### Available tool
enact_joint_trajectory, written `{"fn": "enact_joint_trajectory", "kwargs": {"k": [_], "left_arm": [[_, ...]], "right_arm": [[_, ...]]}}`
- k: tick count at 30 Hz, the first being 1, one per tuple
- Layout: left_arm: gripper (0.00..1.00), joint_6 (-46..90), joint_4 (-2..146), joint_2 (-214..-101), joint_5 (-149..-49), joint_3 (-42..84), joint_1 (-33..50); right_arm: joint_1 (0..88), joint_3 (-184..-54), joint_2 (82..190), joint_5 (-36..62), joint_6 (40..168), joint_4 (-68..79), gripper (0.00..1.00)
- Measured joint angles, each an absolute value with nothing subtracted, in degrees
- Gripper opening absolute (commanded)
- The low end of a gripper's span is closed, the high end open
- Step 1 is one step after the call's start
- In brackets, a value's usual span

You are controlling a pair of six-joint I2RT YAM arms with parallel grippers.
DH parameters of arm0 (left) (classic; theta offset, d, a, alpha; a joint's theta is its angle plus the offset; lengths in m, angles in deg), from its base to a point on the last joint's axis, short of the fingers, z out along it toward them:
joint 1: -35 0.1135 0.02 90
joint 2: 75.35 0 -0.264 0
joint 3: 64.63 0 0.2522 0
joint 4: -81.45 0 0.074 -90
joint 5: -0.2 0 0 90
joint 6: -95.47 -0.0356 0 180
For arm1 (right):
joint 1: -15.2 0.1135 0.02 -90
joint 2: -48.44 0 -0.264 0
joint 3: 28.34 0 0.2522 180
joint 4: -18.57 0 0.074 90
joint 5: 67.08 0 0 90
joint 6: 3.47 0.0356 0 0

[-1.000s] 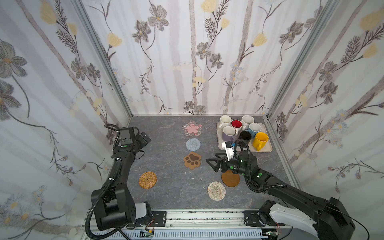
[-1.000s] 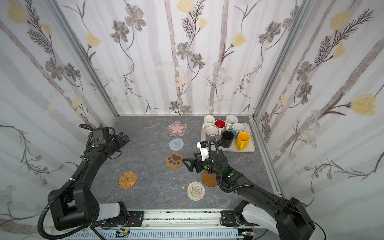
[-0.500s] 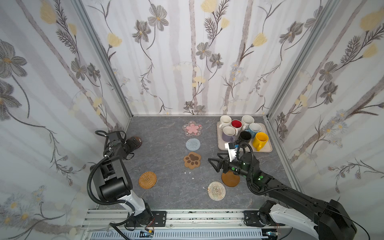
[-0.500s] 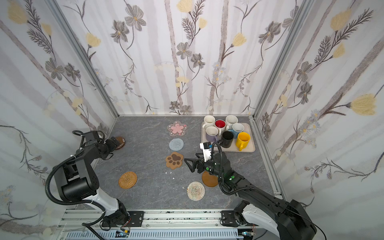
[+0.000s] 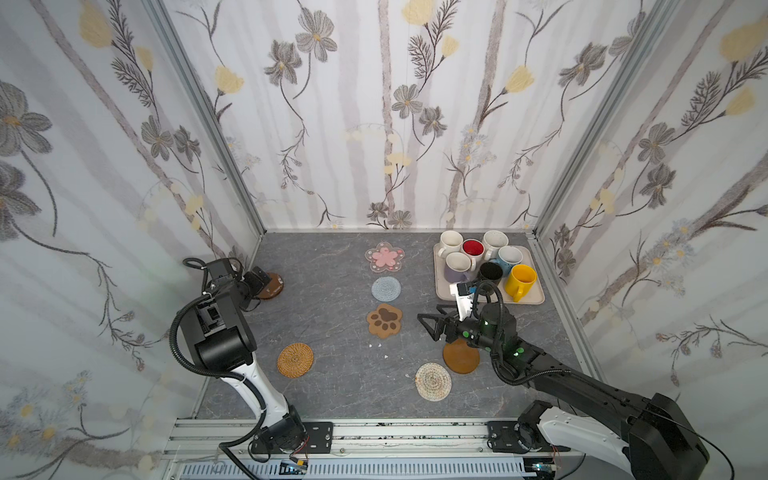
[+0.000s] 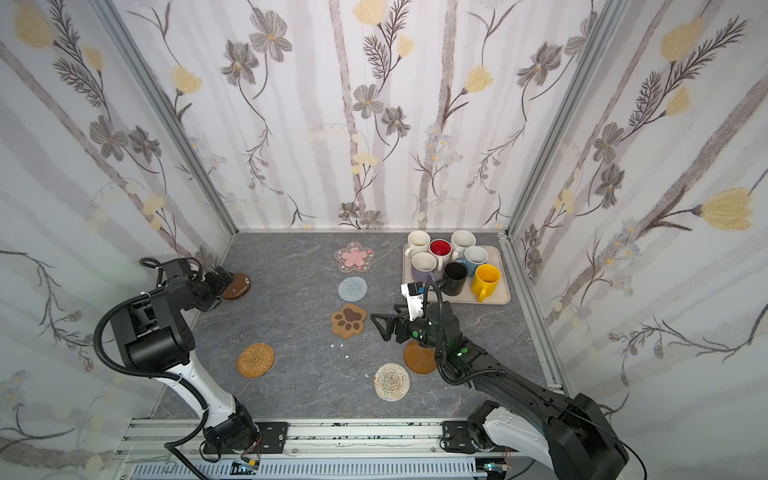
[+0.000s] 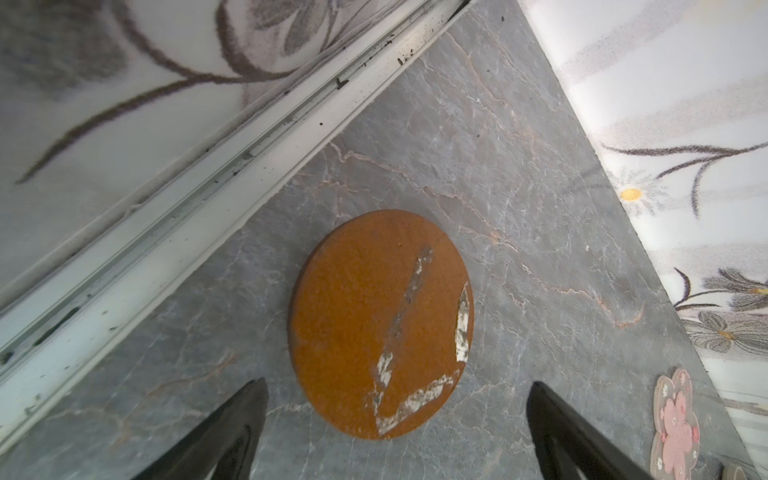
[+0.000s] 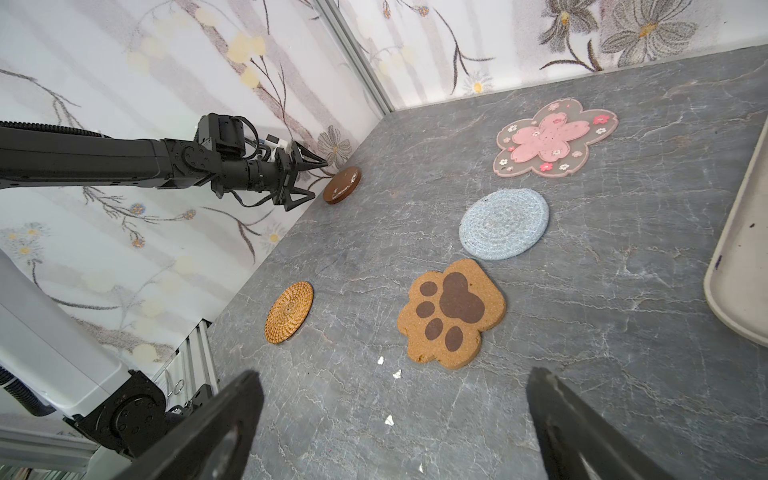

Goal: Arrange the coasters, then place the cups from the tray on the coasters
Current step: 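Reach left gripper to brown round coaster by wall while right draws back, then push the brown round coaster toward the pink flower coaster with left gripper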

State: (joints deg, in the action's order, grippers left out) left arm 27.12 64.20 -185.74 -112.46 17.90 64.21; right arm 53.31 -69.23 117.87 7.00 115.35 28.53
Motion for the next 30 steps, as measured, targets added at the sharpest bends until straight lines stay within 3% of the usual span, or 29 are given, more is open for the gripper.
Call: {"fn": "enact_joint_trajectory", "kwargs": {"k": [30], "left_arm": [[1.0, 29.9, 72.2, -194.72, -113.35, 23.67, 57.17]], "right_arm": [[50.38, -68.64, 119.03, 5.32, 115.42, 30.32, 1.0]]}}
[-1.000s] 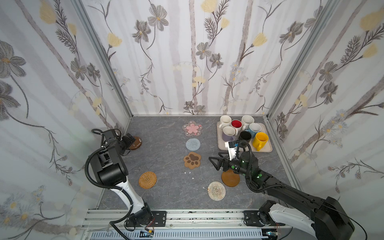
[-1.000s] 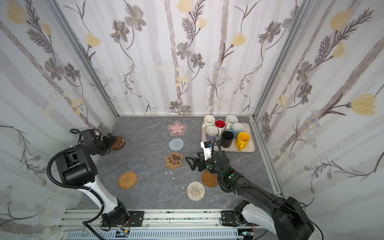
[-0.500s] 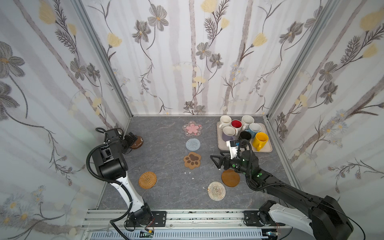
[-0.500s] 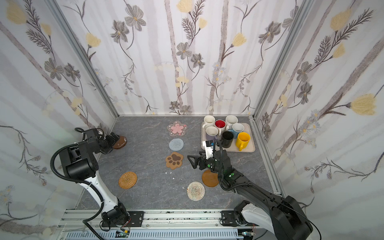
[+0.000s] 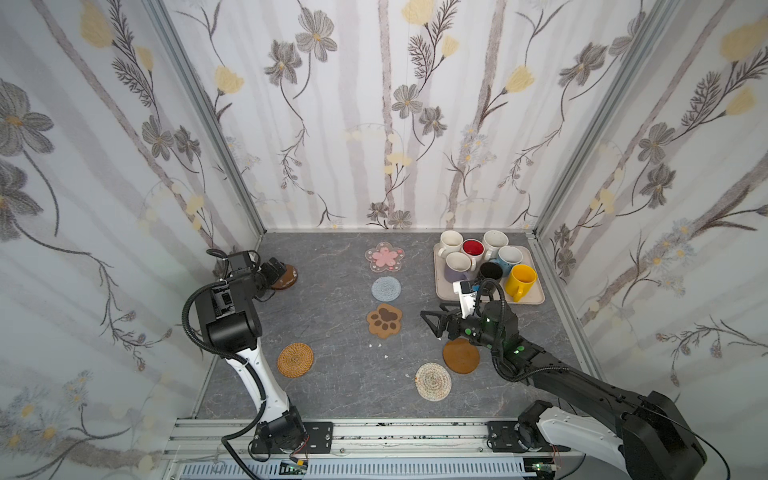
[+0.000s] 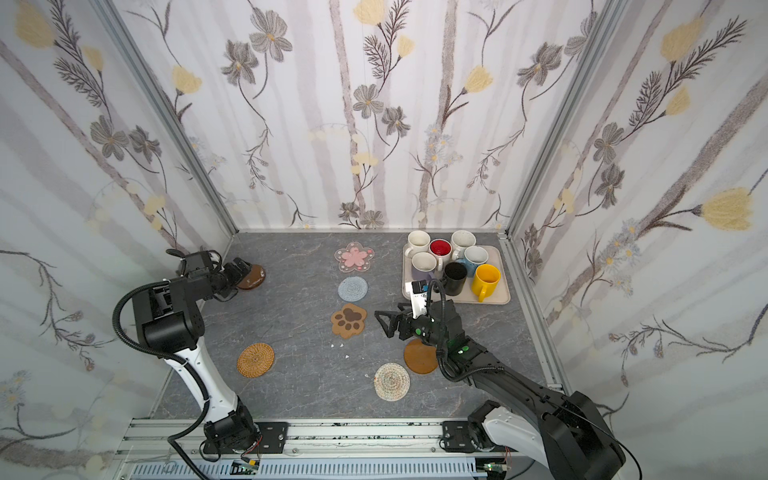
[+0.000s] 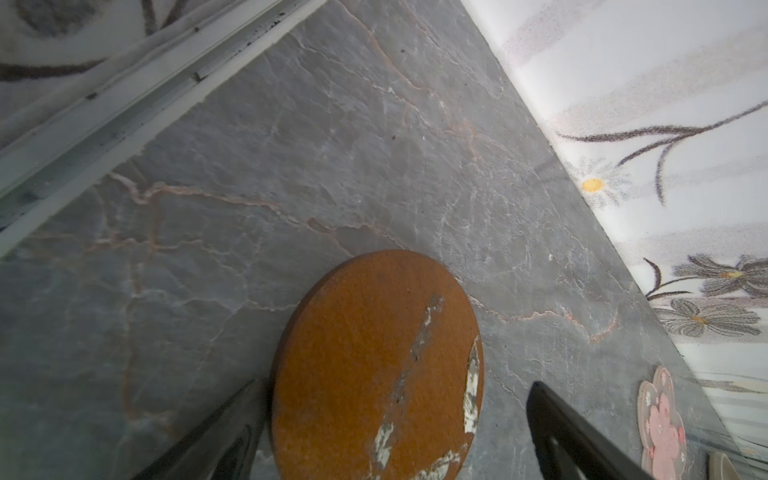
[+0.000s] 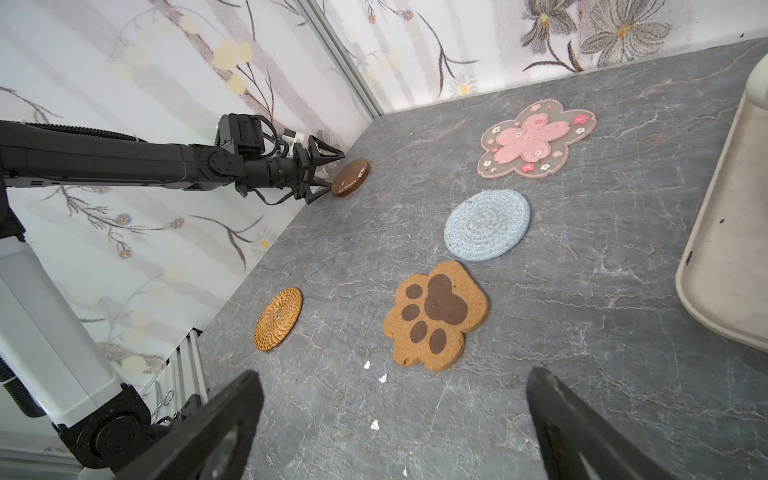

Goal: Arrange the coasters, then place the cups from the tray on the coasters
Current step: 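Push the brown round coaster toward the pink flower coaster with left gripper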

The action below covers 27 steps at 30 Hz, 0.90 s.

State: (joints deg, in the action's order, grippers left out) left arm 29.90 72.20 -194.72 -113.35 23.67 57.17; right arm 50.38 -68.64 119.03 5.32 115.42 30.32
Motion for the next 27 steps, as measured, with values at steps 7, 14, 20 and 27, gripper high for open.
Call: {"fn": "enact_joint_trajectory", "kwargs": {"k": [7, 14, 20, 27], "left_arm": [[1.0, 31.69, 73.07, -197.19, -113.35, 26.82, 52.93], [1.0, 33.02, 74.56, -200.88, -113.37, 31.47, 47.92], [1.0, 34.14, 75.04, -203.16, -113.4, 34.62, 46.85], [1.0, 33.48, 75.06, -206.46, -113.02, 39.21, 47.44]], "right_arm": [[50.11, -68.53, 119.12, 5.25, 115.66, 30.57, 1.0], [50.05, -68.53, 120.52, 5.03, 116.09, 30.74, 0.99], [49.94, -68.53, 121.57, 4.88, 116.49, 30.94, 1.0], [50.14, -67.75, 120.52, 7.07, 116.46, 30.96, 1.0]]}}
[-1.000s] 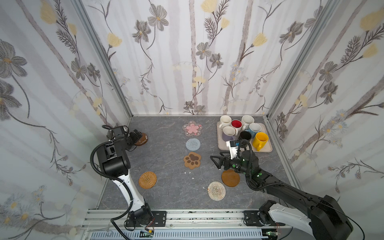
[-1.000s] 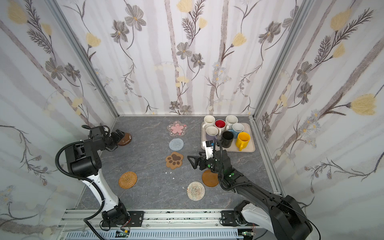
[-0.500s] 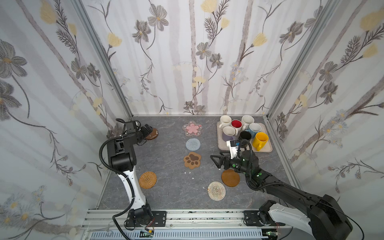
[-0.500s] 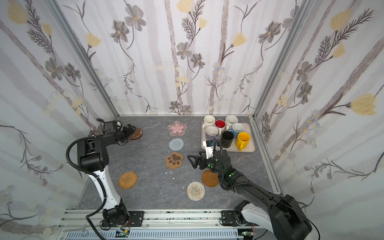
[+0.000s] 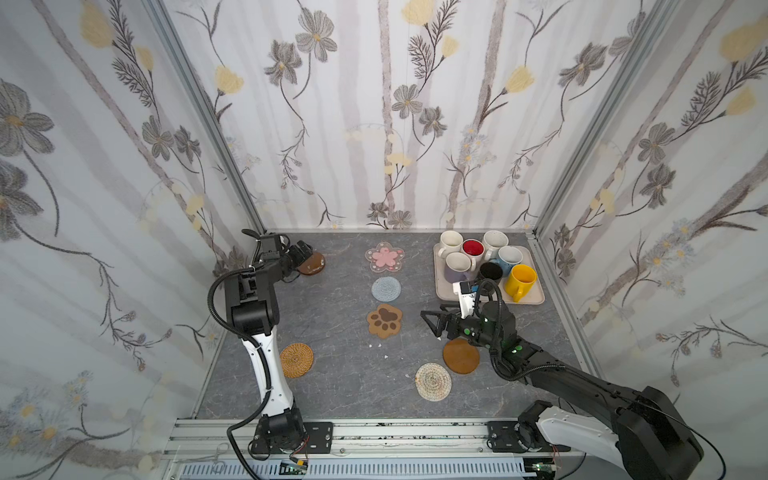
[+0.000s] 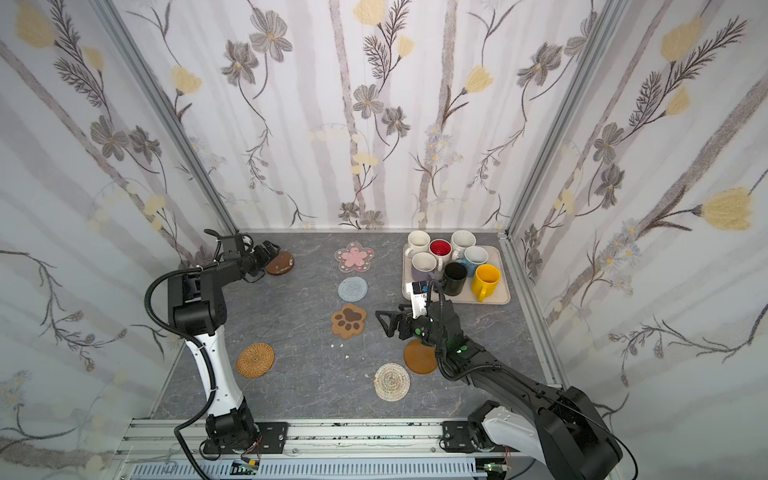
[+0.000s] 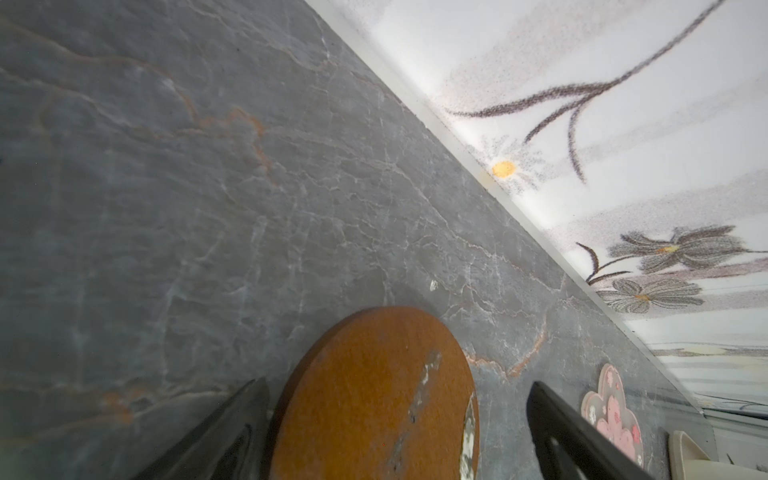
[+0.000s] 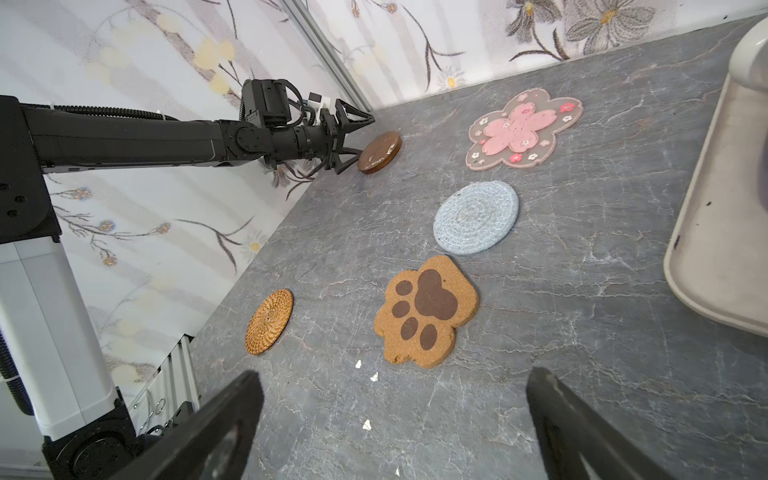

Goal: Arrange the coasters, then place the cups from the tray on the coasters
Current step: 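Push the brown round coaster toward the pink flower coaster with left gripper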

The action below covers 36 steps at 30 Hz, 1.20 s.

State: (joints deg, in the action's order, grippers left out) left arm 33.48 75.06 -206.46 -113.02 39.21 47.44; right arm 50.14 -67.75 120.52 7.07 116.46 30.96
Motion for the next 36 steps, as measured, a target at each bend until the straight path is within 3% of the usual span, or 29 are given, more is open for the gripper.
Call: {"fn": "enact_joint_trajectory", "kwargs": {"k": [10, 28, 36], "left_arm": [[1.0, 33.55, 78.12, -211.46, -115.36, 44.96, 47.14], [1.0, 36.3, 85.9, -202.87, -113.88, 28.65, 40.34], [1.0, 41.18, 89.71, -202.55, -112.5, 27.1, 35.64]], "right_arm": [[51.99, -69.6, 118.79, 9.01, 116.49, 28.45, 1.0], [52.37, -70.33, 110.07, 11.42, 116.01, 24.31, 1.0], [52.37, -67.55, 102.66, 12.51, 116.31, 21.41, 1.0]]}}
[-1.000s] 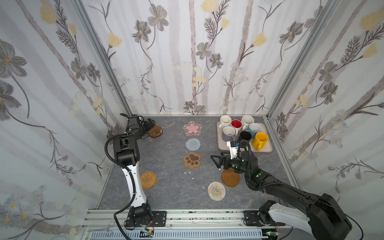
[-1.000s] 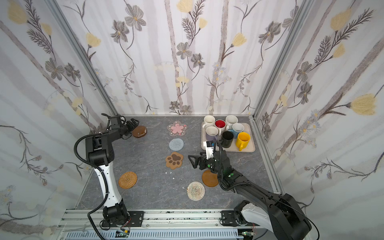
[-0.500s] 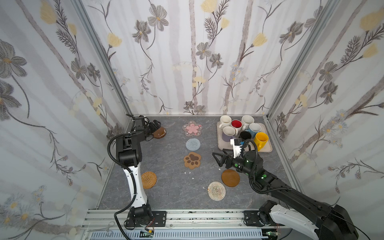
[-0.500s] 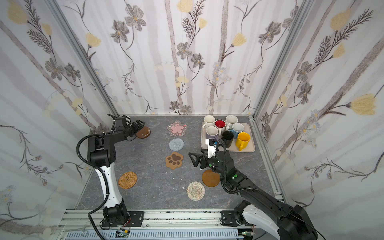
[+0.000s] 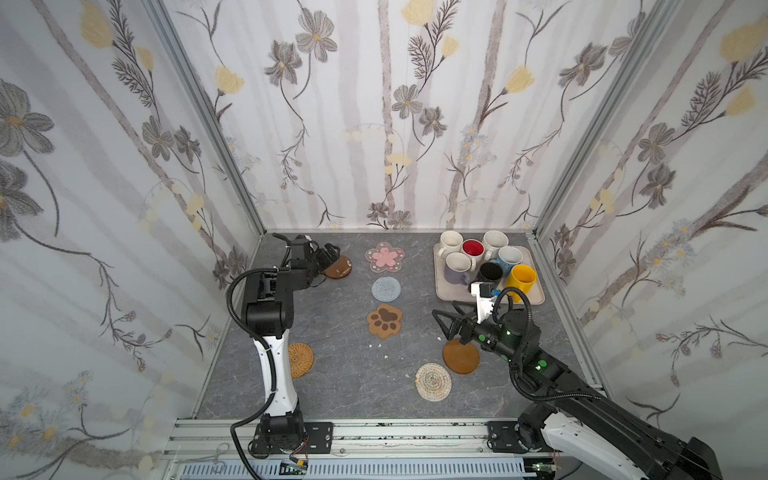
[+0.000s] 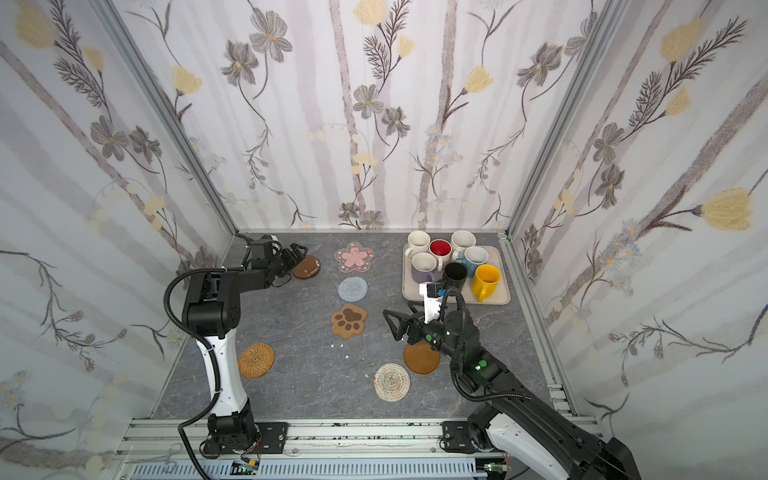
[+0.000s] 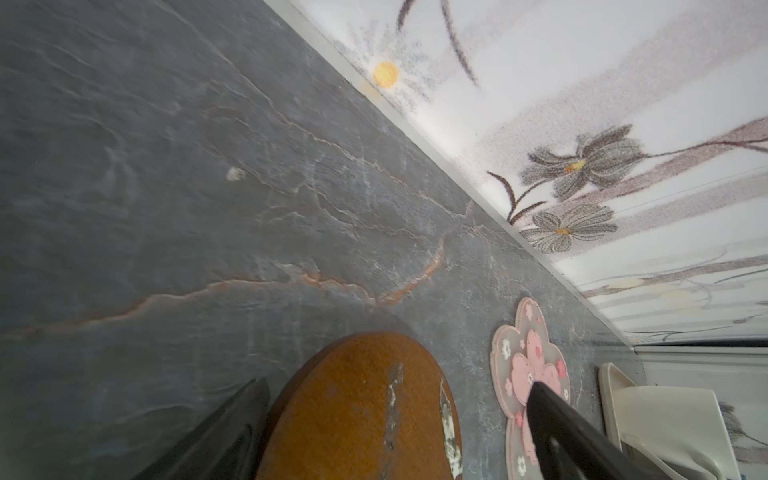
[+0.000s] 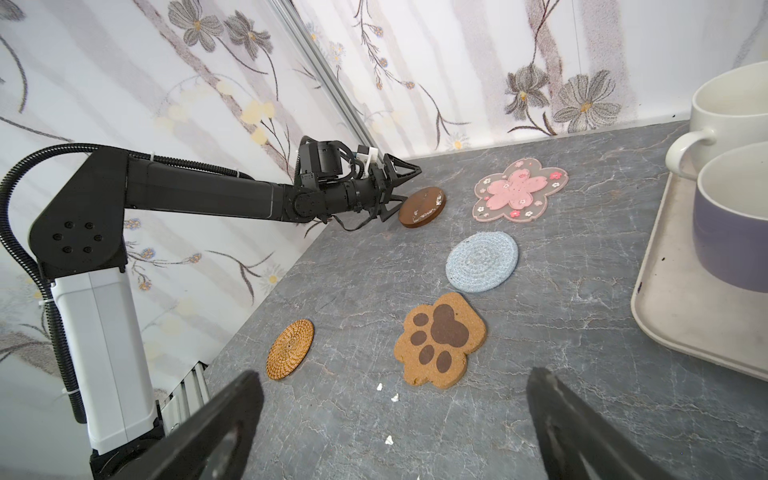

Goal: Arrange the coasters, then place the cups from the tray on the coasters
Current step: 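Push the brown round coaster toward the pink flower coaster with left gripper, then draw the left gripper back toward the rattan coaster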

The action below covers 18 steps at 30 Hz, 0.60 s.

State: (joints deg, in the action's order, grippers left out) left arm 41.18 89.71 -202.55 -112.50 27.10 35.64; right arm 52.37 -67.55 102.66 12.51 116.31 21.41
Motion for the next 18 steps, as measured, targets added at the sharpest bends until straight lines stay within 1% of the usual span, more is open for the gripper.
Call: {"fn": "enact_joint_trajectory", "kwargs": {"k": [5, 10, 13, 18], "left_arm": [[1.0, 43.75, 90.47, -202.63, -111.84, 27.12, 32.97], [1.0, 44.89, 90.52, -202.13, -111.01, 26.73, 32.56], [1.0, 45.31, 88.2, -200.05, -110.73, 25.31, 33.11], [1.0, 45.98, 82.67, -194.41, -107.93, 23.63, 33.98]], "right_arm": [[52.43, -66.81, 99.45, 14.04, 117.03, 19.31, 0.99], [52.98, -66.7, 98.29, 14.59, 117.58, 17.01, 1.0], [53.02, -66.85, 99.23, 15.44, 117.56, 15.55, 1.0], [53.04, -70.19, 104.08, 16.03, 116.42, 12.8, 1.0]]}}
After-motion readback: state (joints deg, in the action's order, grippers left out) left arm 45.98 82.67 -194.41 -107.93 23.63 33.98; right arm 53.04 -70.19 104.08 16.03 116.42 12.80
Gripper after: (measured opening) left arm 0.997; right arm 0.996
